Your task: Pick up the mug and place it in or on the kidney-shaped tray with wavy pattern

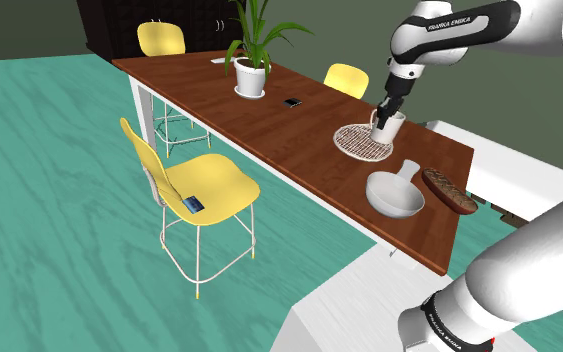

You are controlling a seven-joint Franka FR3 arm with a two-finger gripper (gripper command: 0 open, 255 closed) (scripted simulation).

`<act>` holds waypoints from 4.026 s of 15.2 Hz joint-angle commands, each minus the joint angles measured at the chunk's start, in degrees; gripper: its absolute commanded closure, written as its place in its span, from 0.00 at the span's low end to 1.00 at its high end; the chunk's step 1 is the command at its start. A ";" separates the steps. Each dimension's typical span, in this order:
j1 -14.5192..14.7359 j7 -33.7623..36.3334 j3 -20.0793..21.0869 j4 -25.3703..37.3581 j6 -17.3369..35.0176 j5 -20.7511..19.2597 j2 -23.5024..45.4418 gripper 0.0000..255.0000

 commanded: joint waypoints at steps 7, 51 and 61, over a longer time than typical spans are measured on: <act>-4.53 -7.82 -4.86 -9.24 0.81 -3.21 -9.35 1.00; -12.68 -22.93 -17.67 -24.52 14.16 -9.56 -13.46 0.00; -12.68 -22.28 -15.88 -20.08 6.09 -9.79 -17.17 0.00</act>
